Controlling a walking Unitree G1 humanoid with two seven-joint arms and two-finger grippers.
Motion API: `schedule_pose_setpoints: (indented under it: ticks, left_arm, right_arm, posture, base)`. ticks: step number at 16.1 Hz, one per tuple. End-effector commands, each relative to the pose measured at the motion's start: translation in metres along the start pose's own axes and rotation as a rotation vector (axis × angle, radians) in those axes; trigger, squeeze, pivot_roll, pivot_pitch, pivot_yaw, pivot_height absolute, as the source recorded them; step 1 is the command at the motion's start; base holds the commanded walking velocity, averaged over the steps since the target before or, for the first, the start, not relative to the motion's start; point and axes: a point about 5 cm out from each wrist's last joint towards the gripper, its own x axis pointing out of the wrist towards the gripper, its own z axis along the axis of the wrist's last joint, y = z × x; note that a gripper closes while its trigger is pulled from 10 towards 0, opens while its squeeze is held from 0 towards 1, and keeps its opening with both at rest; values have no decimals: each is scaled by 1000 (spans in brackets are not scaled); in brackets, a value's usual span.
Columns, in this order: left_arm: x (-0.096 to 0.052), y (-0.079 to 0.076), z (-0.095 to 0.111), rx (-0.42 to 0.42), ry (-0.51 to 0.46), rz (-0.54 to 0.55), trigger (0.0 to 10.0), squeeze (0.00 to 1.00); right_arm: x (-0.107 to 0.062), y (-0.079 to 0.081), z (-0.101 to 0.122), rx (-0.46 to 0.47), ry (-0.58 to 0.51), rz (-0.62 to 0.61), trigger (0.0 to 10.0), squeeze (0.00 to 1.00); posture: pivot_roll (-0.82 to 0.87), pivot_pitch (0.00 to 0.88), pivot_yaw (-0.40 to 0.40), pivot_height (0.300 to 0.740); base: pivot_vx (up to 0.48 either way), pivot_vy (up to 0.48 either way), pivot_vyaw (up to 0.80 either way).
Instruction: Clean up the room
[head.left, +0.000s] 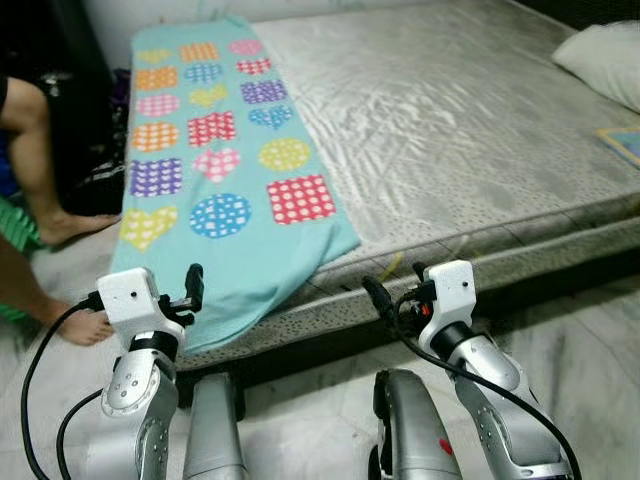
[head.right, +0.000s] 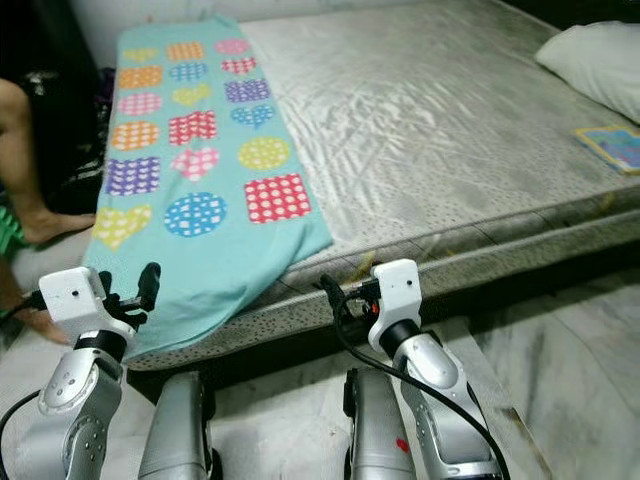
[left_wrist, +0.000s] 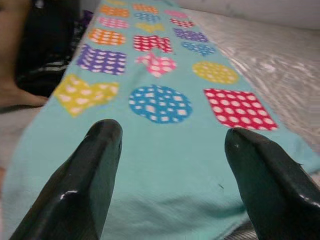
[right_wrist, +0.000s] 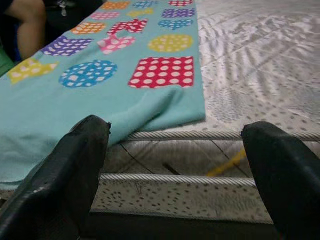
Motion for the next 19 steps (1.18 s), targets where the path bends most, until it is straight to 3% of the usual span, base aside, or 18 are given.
schedule_pose_setpoints:
  ticks: [1, 7, 14, 19]
  left_arm:
    - [-1, -3, 7, 0, -32, -19, 10000, 0]
    - [0, -5, 7, -11, -35, -39, 10000, 0]
    - [1, -9, 6, -28, -27, -63, 10000, 0]
    - [2, -10, 1, -32, -1, -44, 10000, 0]
  right_arm:
    - [1, 2, 2, -17, -13, 14, 10000, 0]
    - [2, 4, 3, -35, -20, 30, 10000, 0]
    - [2, 4, 1, -38, -19, 31, 10000, 0]
    - [2, 2, -1, -26, -14, 24, 10000, 0]
  posture:
    - [-103, 125, 31, 521]
    - [-103, 116, 32, 521]
    - [-102, 119, 34, 521]
    - [-101, 123, 34, 521]
  base:
    - [0, 0, 0]
    - [285, 0, 535]
    - [348, 0, 0]
    - [0, 0, 0]
